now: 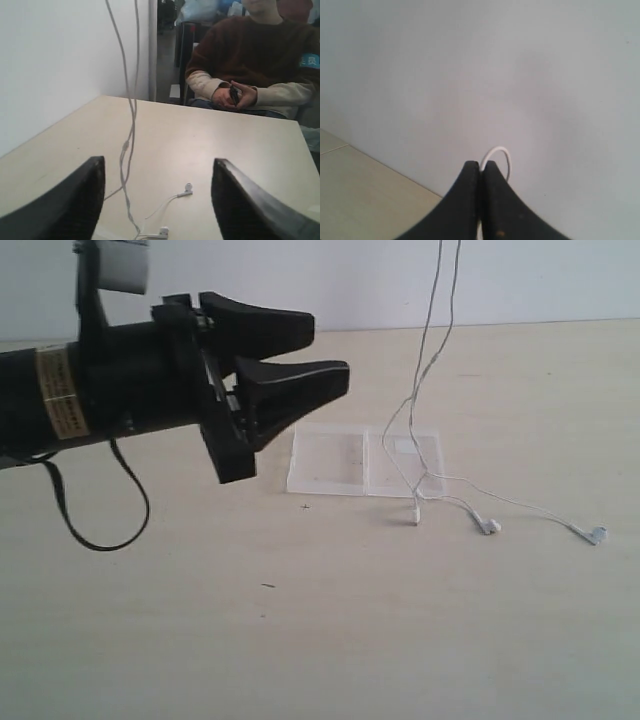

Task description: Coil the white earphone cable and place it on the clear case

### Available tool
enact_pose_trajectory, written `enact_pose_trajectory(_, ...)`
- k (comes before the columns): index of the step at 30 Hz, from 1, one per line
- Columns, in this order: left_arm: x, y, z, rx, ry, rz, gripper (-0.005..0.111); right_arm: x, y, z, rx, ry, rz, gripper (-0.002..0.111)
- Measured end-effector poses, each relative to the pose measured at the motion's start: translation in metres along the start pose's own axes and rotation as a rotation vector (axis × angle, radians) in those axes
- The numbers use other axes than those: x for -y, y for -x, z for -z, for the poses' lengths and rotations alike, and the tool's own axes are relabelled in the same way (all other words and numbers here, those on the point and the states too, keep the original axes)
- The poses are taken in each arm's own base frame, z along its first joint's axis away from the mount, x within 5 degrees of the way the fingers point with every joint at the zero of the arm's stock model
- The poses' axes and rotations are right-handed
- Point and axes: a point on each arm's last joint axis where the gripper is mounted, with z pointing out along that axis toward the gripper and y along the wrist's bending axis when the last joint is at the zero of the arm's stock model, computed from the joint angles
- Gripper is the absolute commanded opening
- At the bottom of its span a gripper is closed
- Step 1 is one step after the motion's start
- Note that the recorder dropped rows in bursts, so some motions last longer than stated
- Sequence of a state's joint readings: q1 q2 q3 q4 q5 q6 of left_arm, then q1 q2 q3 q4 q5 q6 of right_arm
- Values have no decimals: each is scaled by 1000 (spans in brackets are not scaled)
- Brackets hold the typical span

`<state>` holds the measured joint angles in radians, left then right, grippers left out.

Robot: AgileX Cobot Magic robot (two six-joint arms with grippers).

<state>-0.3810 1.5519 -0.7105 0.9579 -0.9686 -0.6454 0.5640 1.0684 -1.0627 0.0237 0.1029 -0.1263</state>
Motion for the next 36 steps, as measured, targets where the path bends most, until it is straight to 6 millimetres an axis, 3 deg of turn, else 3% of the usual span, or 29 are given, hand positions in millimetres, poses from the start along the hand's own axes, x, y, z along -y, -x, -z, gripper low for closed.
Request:
enact_pose_trajectory(9,16,-20,-50,-87,35,113,61,0,0,0,0,0,1,0)
enact_pose_trajectory(17,26,-23,-83,-200,108,112,61,0,0,0,0,0,1,0)
enact_pose_trajectory(30,13,-31,-102,-275,163,-80,61,0,-1,0,-12,2,3,0)
enact_pose_trajectory(36,7,-31,-102,-258,231,-53,61,0,-1,0,-14,2,5,0)
